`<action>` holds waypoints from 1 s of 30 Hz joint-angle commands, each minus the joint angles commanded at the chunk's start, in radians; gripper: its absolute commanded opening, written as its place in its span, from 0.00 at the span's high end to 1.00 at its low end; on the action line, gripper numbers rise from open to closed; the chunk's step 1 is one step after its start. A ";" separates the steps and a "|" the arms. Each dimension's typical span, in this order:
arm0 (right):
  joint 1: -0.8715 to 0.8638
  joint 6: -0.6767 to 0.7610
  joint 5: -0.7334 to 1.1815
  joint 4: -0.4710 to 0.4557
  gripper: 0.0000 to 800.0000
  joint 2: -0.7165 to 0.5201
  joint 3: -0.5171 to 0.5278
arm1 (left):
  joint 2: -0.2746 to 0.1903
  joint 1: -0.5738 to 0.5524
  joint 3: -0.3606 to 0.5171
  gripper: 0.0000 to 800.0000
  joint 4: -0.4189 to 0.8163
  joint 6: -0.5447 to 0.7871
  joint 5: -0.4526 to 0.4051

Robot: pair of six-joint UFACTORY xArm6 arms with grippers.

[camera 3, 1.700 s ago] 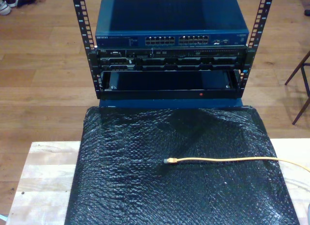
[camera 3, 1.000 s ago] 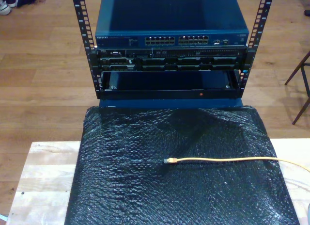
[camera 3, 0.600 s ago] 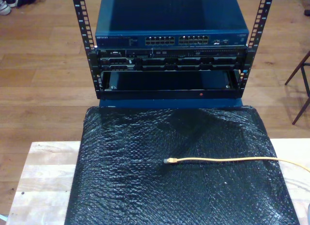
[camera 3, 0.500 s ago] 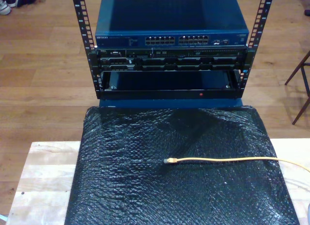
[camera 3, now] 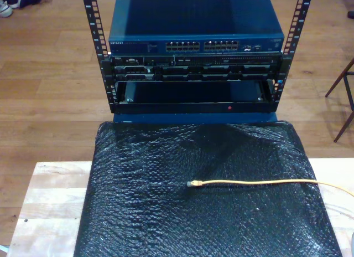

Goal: Grab the cable and plug it in

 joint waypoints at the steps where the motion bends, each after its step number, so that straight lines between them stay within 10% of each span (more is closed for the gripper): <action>1: 0.000 0.000 0.000 0.000 0.00 0.000 0.000 | 0.000 0.000 0.000 0.00 0.000 0.000 0.000; 30: 0.000 0.005 0.002 0.000 0.00 -0.017 -0.005 | 0.000 0.000 -0.002 0.00 0.000 0.000 0.002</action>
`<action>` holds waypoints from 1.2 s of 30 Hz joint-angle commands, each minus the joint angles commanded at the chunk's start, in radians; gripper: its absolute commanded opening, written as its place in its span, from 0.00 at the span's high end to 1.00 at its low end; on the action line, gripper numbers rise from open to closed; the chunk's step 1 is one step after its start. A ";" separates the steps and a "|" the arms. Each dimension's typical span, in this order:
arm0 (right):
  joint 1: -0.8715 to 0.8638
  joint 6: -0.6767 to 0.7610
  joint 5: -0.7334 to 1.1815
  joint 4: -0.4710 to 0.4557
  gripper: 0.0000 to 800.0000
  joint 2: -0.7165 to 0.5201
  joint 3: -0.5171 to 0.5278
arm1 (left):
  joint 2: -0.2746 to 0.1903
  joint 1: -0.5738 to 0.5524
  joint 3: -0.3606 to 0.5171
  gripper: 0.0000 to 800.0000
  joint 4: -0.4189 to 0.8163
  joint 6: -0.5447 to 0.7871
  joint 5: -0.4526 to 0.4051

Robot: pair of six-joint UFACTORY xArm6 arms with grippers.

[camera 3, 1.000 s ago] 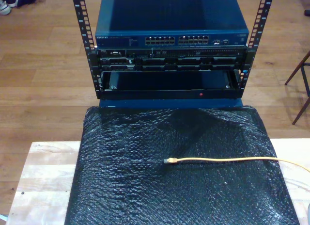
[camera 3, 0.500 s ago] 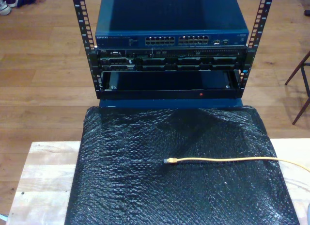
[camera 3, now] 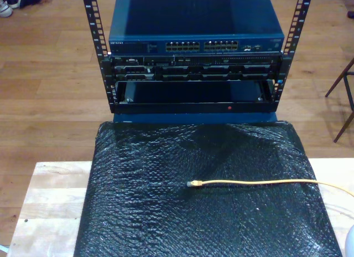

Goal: Grab the cable and plug it in

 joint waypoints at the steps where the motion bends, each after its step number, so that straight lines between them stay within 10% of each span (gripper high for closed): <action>1: 0.000 0.002 0.002 0.000 0.00 0.000 0.000 | 0.000 0.000 0.000 0.00 0.000 0.000 0.000; 21: -0.002 0.006 0.055 0.028 0.00 -0.043 -0.028 | -0.021 -0.003 -0.054 0.00 0.000 -0.008 0.089; 36: 0.003 0.135 0.307 0.040 0.00 -0.038 -0.265 | -0.038 -0.006 -0.130 0.00 0.003 -0.006 0.201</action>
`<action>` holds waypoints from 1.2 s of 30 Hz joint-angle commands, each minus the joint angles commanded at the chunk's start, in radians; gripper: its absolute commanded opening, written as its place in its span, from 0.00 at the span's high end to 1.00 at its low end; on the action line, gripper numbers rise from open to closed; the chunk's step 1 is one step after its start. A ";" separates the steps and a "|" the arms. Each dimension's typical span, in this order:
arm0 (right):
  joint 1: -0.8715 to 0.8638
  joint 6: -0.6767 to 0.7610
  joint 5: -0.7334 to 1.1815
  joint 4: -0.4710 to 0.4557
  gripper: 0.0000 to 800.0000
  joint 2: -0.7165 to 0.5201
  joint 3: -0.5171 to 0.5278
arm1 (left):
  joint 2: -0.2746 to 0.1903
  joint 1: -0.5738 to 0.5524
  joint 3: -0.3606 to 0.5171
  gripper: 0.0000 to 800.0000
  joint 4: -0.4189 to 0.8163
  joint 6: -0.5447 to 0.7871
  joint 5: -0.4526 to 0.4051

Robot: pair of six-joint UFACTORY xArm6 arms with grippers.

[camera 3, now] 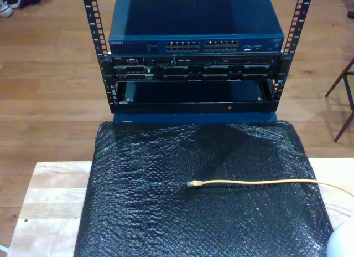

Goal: Grab the cable and plug it in

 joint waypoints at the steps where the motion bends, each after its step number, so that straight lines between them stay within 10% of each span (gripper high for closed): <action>1: 0.000 0.006 0.009 0.000 0.00 0.002 -0.012 | -0.005 0.000 -0.020 0.00 -0.002 0.000 0.025; 20: 0.167 0.344 0.124 0.097 0.00 0.028 -0.187 | -0.005 -0.270 -0.224 0.00 -0.130 -0.203 0.295; 36: 0.361 0.621 0.253 0.226 0.00 0.226 -0.437 | 0.005 -0.517 -0.262 0.00 -0.247 -0.431 0.348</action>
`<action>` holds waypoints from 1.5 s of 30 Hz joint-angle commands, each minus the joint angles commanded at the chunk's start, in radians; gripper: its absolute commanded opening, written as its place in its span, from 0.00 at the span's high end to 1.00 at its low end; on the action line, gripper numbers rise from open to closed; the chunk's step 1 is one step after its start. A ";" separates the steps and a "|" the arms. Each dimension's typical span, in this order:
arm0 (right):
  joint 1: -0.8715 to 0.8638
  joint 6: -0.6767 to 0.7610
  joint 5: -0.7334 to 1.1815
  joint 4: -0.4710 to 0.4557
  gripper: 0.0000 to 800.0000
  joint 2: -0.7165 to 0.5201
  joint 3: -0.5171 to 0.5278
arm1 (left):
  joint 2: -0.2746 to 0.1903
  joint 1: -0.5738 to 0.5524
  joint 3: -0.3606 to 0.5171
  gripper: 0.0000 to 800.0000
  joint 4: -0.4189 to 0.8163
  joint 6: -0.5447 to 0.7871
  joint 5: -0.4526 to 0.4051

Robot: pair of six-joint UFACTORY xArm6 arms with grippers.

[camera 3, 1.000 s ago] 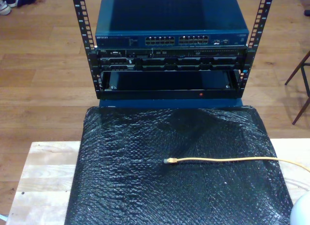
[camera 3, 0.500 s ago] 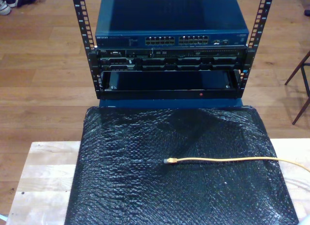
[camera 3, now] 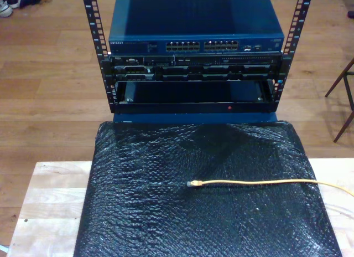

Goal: Grab the cable and plug it in

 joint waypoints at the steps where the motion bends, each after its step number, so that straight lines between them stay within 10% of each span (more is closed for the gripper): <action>1: 0.006 0.009 0.012 0.006 0.00 0.012 -0.015 | 0.000 -0.015 0.000 0.00 -0.006 -0.015 0.000; 45: 0.539 0.408 0.130 0.212 0.01 0.089 -0.196 | 0.048 -0.359 0.006 0.00 -0.203 -0.402 -0.054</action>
